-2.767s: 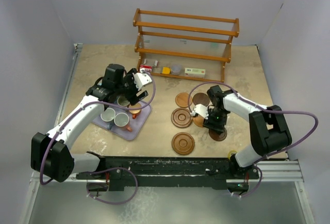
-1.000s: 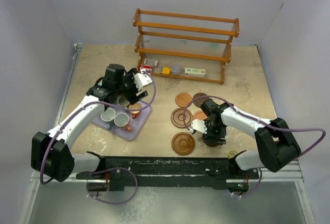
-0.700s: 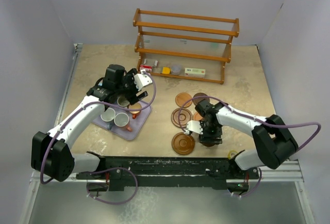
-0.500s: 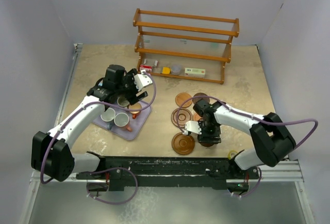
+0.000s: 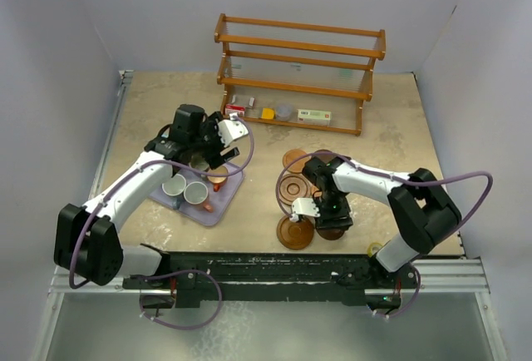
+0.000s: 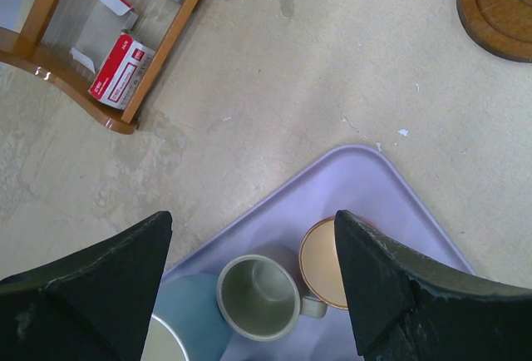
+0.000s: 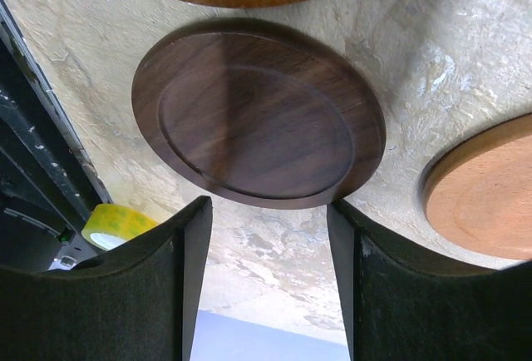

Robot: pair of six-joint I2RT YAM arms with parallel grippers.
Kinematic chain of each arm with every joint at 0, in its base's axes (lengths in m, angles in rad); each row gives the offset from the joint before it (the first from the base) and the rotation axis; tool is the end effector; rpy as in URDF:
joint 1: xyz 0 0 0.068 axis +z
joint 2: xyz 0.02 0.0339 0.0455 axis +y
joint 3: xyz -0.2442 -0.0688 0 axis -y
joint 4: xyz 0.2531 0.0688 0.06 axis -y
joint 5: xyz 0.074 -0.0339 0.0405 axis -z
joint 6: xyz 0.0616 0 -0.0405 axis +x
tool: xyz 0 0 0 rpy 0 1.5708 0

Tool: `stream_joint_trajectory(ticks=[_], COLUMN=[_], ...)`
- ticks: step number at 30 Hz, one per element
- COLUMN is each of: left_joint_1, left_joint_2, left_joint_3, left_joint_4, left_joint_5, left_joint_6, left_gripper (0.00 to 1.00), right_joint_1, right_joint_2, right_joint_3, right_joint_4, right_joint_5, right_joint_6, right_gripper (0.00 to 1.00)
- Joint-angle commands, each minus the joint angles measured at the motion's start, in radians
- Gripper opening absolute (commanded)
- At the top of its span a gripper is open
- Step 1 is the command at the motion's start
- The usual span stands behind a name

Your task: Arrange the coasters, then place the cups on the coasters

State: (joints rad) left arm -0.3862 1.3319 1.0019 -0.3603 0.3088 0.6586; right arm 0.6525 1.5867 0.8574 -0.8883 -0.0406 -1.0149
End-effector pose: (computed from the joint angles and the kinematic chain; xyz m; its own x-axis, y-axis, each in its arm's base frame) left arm 0.2925 -0.1392 0.2410 -0.1140 0.6758 -0.7282 0.8165 0.4814 0.3188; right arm 0.1941 0.1515 0.0984 0.0952 -0.9954 -0.0097 -0.9935 -0.0956 0.0611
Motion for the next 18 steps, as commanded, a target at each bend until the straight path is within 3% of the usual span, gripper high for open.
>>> stream_joint_trajectory(ticks=[1, 10, 18], left_joint_1=[0.007, 0.014, 0.040], left_joint_2=[0.005, -0.034, -0.059], left_joint_3=[0.026, 0.042, 0.068], left_joint_4=[0.025, 0.032, 0.029], left_joint_5=[-0.011, -0.013, -0.091], left_joint_6=[0.017, -0.065, -0.159], left_gripper=[0.76, 0.76, 0.77], right_joint_1=[0.011, 0.005, -0.074], right_joint_2=[0.010, -0.236, -0.438], right_joint_3=[0.013, 0.087, 0.132], right_joint_4=[-0.014, -0.047, 0.040], right_joint_5=[-0.076, -0.105, -0.120], right_joint_6=[-0.050, 0.069, 0.245], right_gripper=[0.60, 0.67, 0.69])
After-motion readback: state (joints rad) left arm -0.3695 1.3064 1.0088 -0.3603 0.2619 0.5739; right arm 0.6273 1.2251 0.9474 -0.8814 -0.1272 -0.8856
